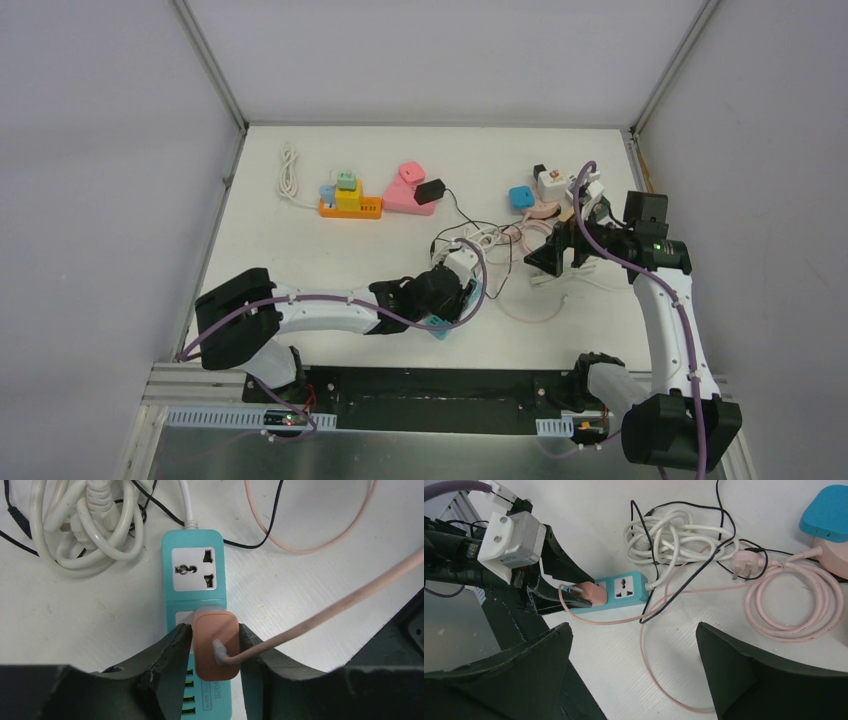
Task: Pull the plug off the socket
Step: Remove the plug from the socket.
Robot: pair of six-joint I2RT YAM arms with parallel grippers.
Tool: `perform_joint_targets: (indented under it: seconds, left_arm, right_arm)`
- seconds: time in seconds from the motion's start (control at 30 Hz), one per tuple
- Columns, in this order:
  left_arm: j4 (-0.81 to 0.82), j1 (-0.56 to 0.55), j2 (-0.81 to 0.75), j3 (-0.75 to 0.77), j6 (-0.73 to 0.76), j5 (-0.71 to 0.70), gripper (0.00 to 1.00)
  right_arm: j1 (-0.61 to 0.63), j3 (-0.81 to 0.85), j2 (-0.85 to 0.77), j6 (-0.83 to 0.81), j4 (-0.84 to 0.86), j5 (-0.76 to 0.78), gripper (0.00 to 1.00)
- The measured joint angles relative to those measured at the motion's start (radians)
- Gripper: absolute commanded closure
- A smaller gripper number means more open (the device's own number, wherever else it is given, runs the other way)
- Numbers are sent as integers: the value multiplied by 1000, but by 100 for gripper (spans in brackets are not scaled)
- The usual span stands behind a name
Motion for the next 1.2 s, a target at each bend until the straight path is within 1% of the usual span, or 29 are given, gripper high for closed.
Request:
perform_joint_targets:
  seconds: [0.07, 0.1, 0.2, 0.3, 0.4, 0.6, 0.7, 0.77, 0.87, 0.93, 0.97, 1.0, 1.03, 1.07, 1.1, 1.13, 1.2]
  left_arm:
    - [-4, -1, 11, 6, -2, -1, 78]
    - [-5, -1, 16, 9, 0, -2, 86]
    - [-7, -1, 25, 18, 8, -3, 100]
    - [-6, -1, 27, 20, 33, -1, 100]
    - [-1, -1, 27, 20, 113, 24, 100]
    - [42, 3, -20, -39, 336, 133, 100]
    - [71, 18, -45, -75, 415, 205, 100]
    - [101, 32, -55, -98, 453, 257, 100]
    - [144, 56, -58, -122, 493, 328, 100]
    - [166, 75, -58, -133, 504, 372, 100]
    - [177, 84, -58, -138, 507, 395, 100]
    - [183, 90, -58, -141, 509, 412, 100]
    - [193, 97, -56, -143, 509, 428, 100]
    - [202, 103, -53, -146, 510, 444, 100]
    - [208, 107, -50, -147, 510, 454, 100]
    - [217, 110, -44, -147, 510, 463, 100]
    - [236, 114, -30, -147, 509, 476, 100]
  right_arm:
    - [0, 0, 0, 0, 0, 0, 0]
    - [0, 0, 0, 0, 0, 0, 0]
    - [0, 0, 0, 0, 0, 0, 0]
    - [0, 0, 0, 1, 0, -1, 0]
    - [0, 0, 0, 10, 2, -1, 0]
    - [0, 0, 18, 70, 34, -3, 0]
    - [2, 0, 44, 116, 70, -21, 0]
    - [11, 0, 64, 144, 94, -29, 4]
    - [49, 0, 101, 167, 121, -32, 13]
    - [89, 0, 140, 177, 130, -32, 23]
    - [109, 0, 161, 180, 133, -32, 30]
    - [129, 0, 183, 183, 134, -30, 40]
    - [151, 0, 207, 185, 134, -28, 55]
    - [174, 0, 232, 185, 133, -24, 68]
    - [196, 0, 256, 184, 133, -20, 78]
    - [218, 0, 277, 184, 132, -16, 85]
    - [256, 0, 311, 182, 128, -7, 95]
